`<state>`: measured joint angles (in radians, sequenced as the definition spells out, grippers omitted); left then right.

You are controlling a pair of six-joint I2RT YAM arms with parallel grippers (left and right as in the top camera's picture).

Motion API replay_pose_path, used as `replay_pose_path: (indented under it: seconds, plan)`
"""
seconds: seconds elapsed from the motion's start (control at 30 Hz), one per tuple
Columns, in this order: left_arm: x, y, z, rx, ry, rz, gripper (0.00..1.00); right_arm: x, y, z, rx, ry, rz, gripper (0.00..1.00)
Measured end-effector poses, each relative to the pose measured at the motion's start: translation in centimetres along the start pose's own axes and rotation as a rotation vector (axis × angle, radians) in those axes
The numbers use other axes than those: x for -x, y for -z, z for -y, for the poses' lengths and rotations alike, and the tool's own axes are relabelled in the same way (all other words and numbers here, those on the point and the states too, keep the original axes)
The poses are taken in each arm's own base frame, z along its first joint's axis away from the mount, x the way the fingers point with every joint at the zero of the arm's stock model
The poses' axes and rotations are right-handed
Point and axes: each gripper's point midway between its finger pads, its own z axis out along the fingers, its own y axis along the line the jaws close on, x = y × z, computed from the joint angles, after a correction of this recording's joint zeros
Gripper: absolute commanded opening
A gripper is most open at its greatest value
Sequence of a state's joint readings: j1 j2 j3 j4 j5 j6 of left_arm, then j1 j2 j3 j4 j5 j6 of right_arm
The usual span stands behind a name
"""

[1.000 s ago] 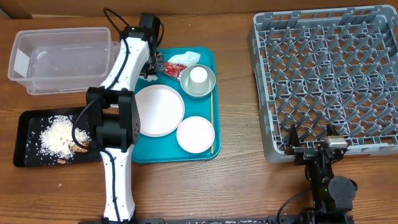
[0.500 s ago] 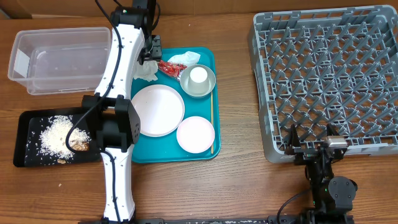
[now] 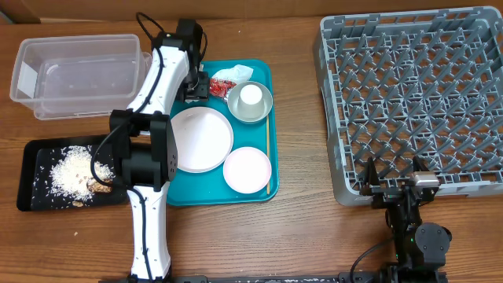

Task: Sort waste into correct bins and load items into the dishwasher
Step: 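Move the left gripper to the crumpled white napkin and grasp it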

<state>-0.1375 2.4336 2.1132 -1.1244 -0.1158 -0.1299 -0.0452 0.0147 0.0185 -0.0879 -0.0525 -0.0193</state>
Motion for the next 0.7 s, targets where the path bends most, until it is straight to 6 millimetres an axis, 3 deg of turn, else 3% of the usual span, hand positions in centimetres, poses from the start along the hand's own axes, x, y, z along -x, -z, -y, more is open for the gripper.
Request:
replay_pose_path:
  seconds: [0.13, 0.3, 0.4, 0.6, 0.7]
  plan:
    - [1.2, -0.2, 0.2, -0.005, -0.028, 0.050, 0.60, 0.0, 0.0, 0.0, 0.000, 0.000, 0.001, 1.00]
    - [1.8, -0.2, 0.2, -0.007, -0.048, 0.074, 0.29, 0.0, 0.0, 0.0, 0.000, 0.000, 0.000, 1.00]
    - [1.7, -0.2, 0.3, -0.007, -0.048, 0.073, 0.04, 0.0, 0.0, 0.0, 0.000, 0.000, 0.000, 1.00]
    - [0.1, 0.0, 0.0, 0.000, -0.054, 0.006, 0.04, 0.0, 0.0, 0.0, 0.000, 0.000, 0.001, 1.00]
    - [-0.1, 1.5, -0.2, 0.001, -0.033, -0.016, 0.04, 0.0, 0.0, 0.0, 0.000, 0.000, 0.001, 1.00]
